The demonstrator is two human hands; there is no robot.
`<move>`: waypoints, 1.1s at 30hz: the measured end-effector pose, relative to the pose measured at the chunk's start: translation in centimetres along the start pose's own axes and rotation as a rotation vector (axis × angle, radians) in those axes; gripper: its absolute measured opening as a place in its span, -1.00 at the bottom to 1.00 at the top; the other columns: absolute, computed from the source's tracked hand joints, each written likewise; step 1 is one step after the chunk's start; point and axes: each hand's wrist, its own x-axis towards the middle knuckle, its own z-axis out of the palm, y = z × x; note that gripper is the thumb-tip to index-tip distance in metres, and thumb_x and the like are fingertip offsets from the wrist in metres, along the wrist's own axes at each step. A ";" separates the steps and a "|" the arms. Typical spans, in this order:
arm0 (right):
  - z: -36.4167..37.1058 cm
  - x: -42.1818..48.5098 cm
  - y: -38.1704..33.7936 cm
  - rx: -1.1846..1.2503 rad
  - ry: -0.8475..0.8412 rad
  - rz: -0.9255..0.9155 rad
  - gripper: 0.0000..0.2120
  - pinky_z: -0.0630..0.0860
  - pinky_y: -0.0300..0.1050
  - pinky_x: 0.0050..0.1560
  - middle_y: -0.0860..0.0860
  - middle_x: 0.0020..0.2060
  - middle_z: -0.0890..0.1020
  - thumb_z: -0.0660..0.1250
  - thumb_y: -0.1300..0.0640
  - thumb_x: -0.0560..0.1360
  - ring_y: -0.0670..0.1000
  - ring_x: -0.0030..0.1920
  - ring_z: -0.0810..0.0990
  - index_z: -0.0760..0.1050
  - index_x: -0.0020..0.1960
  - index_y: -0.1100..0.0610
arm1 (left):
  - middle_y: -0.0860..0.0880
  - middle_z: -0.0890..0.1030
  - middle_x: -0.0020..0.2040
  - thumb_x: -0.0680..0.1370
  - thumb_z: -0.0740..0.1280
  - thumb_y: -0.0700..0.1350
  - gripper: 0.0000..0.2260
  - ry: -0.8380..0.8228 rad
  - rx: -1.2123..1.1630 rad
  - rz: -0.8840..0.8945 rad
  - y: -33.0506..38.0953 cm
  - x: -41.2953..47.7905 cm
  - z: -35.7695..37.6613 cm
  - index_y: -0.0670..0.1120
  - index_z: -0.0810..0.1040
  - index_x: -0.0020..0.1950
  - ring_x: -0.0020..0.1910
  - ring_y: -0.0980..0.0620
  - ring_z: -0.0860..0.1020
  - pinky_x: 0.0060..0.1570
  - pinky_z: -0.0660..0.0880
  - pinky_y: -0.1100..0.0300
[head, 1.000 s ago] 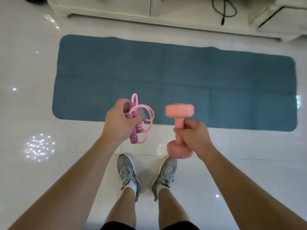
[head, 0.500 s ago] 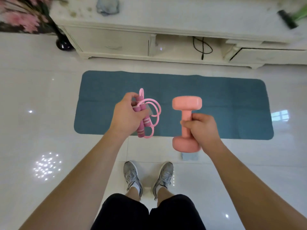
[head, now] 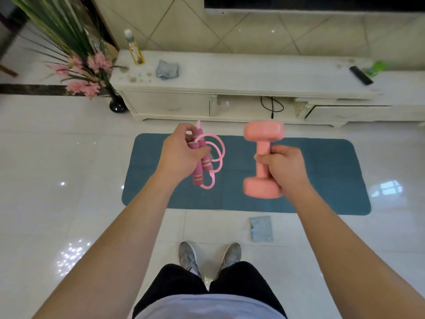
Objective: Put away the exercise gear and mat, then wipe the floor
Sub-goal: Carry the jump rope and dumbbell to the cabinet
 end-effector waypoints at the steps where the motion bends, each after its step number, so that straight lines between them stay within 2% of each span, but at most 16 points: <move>1: -0.6 -0.3 -0.6 0.005 0.001 -0.009 -0.89 0.40 -0.10 -0.24 -0.01 -0.42 0.54 0.46 0.16 0.33 0.03 -0.34 0.46 0.57 -0.31 0.16 | 0.07 0.60 -0.10 0.44 0.51 -0.21 -0.67 0.007 -0.001 0.008 0.7 -0.2 -0.2 0.04 0.50 0.10 -0.36 0.33 0.57 -0.44 0.40 0.48; 5: -2.6 -1.3 -2.2 0.031 0.011 -0.016 -0.84 0.38 -0.09 -0.24 0.05 -0.38 0.55 0.46 0.13 0.30 0.04 -0.34 0.45 0.58 -0.25 0.22 | 0.01 0.58 -0.13 0.43 0.51 -0.20 -0.69 0.037 0.008 0.044 3.3 -1.2 -1.0 0.00 0.51 0.09 -0.42 0.32 0.54 -0.47 0.37 0.49; 10: -4.8 -1.6 -3.7 0.053 0.026 -0.046 -0.83 0.34 -0.08 -0.27 0.04 -0.43 0.50 0.44 0.13 0.30 0.04 -0.37 0.40 0.54 -0.27 0.25 | -0.07 0.60 -0.11 0.43 0.51 -0.24 -0.70 0.035 -0.014 0.086 5.2 -1.9 -1.3 -0.06 0.51 0.07 -0.45 0.27 0.56 -0.49 0.39 0.45; 14: -5.6 -1.9 -4.8 0.069 0.040 -0.073 -0.80 0.29 -0.10 -0.28 0.03 -0.45 0.44 0.43 0.16 0.31 0.04 -0.37 0.35 0.48 -0.29 0.28 | -0.02 0.60 -0.13 0.40 0.55 -0.14 -0.70 0.050 -0.002 0.106 5.8 -1.7 -1.4 0.07 0.51 0.01 -0.39 0.23 0.54 -0.44 0.39 0.44; 16: -5.7 -2.2 -5.2 0.069 0.044 -0.079 -0.83 0.31 -0.10 -0.28 0.02 -0.45 0.46 0.43 0.16 0.32 0.04 -0.38 0.37 0.50 -0.31 0.25 | -0.02 0.59 -0.16 0.40 0.55 -0.15 -0.70 0.048 -0.002 0.125 6.2 -1.5 -1.6 0.06 0.51 0.01 -0.40 0.24 0.54 -0.45 0.39 0.44; 20: -5.4 -2.9 -5.8 0.062 0.071 -0.073 -0.89 0.36 -0.09 -0.27 0.01 -0.43 0.51 0.42 0.14 0.30 0.03 -0.36 0.42 0.56 -0.30 0.18 | -0.05 0.57 -0.16 0.42 0.53 -0.23 -0.70 0.012 -0.044 0.160 6.4 -1.0 -2.1 -0.05 0.51 0.05 -0.46 0.25 0.55 -0.48 0.41 0.44; 29: -2.9 -6.1 -6.9 0.093 0.207 -0.027 -0.88 0.36 -0.10 -0.27 0.02 -0.43 0.51 0.43 0.15 0.32 0.02 -0.36 0.43 0.57 -0.27 0.20 | -0.01 0.61 -0.13 0.39 0.56 -0.15 -0.68 -0.112 0.006 0.250 6.0 1.7 -4.4 0.08 0.49 -0.01 -0.31 0.13 0.56 -0.35 0.42 0.36; 33: -2.0 -7.8 -6.9 0.113 0.293 -0.006 -0.89 0.39 -0.08 -0.26 0.00 -0.44 0.53 0.44 0.12 0.30 0.02 -0.36 0.46 0.59 -0.28 0.17 | -0.01 0.59 -0.14 0.40 0.55 -0.15 -0.67 -0.181 0.022 0.307 6.2 2.3 -4.9 0.04 0.49 0.04 -0.30 0.09 0.54 -0.34 0.40 0.33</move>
